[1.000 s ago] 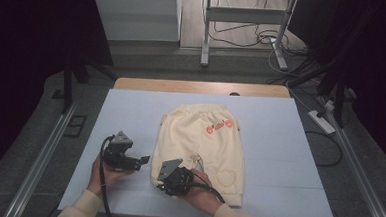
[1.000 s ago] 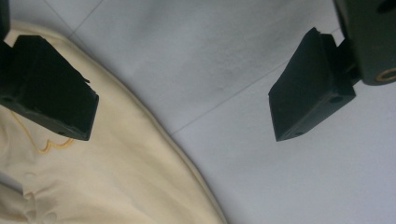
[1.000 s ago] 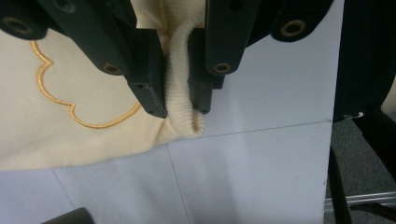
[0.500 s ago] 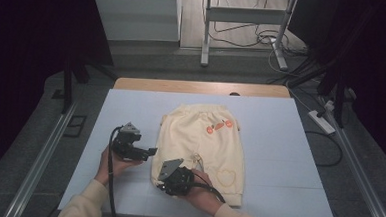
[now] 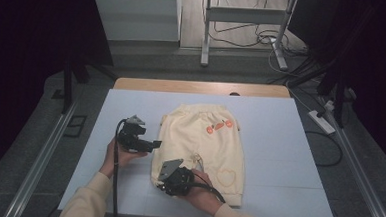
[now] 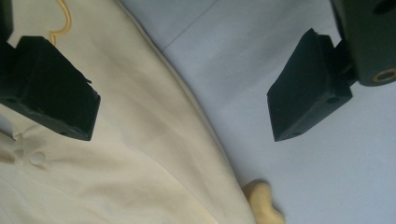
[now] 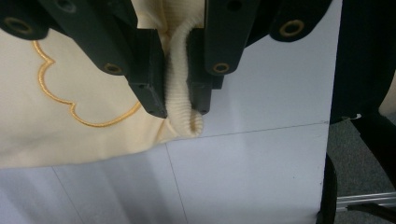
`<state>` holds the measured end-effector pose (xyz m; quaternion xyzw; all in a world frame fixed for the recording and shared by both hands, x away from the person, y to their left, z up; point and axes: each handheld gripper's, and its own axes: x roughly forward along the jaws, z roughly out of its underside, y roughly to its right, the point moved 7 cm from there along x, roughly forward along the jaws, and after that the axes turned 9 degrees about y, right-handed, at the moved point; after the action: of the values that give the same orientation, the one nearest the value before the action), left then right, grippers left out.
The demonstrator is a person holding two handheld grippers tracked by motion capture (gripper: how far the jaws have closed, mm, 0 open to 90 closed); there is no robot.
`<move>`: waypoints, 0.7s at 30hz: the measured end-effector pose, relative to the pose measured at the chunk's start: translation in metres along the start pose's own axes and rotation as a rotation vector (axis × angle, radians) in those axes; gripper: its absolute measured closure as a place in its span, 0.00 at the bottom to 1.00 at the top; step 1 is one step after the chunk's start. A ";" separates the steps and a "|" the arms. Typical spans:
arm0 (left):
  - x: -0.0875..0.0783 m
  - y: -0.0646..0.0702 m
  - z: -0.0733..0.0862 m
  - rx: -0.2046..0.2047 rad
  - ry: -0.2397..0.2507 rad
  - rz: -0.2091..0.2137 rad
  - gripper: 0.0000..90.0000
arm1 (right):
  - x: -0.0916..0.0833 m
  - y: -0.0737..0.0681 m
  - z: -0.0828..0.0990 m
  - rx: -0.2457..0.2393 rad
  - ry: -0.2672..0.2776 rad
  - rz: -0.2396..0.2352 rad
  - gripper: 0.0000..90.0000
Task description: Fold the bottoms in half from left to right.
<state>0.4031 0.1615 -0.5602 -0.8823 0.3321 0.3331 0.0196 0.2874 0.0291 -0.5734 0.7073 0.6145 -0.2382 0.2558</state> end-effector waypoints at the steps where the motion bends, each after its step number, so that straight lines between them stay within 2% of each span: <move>1: 0.002 -0.001 -0.001 -0.001 -0.001 0.001 0.10 | 0.000 0.000 0.000 -0.002 -0.002 0.000 0.86; 10: 0.016 -0.006 -0.011 0.006 -0.019 0.003 0.12 | -0.001 0.000 0.001 0.002 0.001 0.003 0.86; 16: 0.021 -0.010 -0.015 -0.010 -0.019 0.006 0.13 | -0.003 -0.001 0.002 0.008 -0.002 -0.001 0.86; 21: 0.025 -0.011 -0.020 0.004 -0.023 0.002 0.13 | -0.002 -0.001 0.002 0.013 0.008 0.001 0.86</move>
<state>0.4354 0.1509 -0.5624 -0.8781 0.3331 0.3425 0.0248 0.2858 0.0259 -0.5736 0.7101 0.6137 -0.2392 0.2488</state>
